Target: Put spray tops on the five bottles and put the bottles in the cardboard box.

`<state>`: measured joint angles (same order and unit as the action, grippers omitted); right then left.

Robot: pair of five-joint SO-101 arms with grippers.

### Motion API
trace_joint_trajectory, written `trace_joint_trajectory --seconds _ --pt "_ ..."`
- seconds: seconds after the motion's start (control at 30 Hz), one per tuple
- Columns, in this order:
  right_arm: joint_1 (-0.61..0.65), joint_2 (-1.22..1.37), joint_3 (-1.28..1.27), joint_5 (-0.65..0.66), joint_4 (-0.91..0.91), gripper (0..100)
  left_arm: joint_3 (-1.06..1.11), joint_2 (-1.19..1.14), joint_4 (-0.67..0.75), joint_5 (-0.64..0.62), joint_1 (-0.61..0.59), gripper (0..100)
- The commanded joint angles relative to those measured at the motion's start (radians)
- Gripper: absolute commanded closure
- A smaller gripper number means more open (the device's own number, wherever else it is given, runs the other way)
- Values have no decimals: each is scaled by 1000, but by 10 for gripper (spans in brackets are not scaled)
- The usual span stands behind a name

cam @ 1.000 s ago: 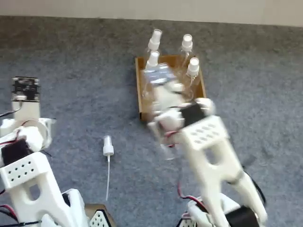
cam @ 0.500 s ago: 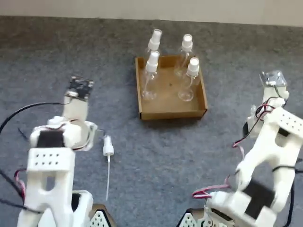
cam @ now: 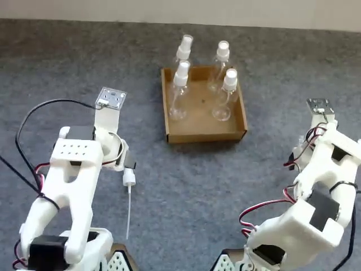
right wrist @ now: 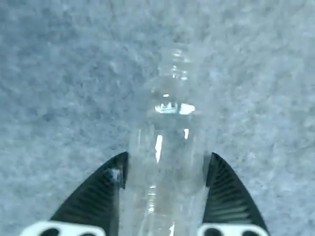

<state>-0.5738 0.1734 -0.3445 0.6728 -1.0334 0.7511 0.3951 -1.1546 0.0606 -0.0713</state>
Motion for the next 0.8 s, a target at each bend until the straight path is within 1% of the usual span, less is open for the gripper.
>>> trace_joint_trajectory --seconds 0.0,0.13,0.23,0.3,0.6,0.77 --pt "-18 10 8 9 25 865 -7 -5 2 -31 33 755" --pt "-15 10 8 9 24 865 53 -7 103 -52 42 761" --pt "-16 10 4 9 24 865 117 -7 164 -64 76 802" --pt "-16 10 2 9 24 865 147 -7 196 -66 101 806" --pt "-16 10 1 5 24 865 160 -10 215 -66 111 810" --pt "-16 10 1 5 24 865 222 -10 299 -66 133 810"
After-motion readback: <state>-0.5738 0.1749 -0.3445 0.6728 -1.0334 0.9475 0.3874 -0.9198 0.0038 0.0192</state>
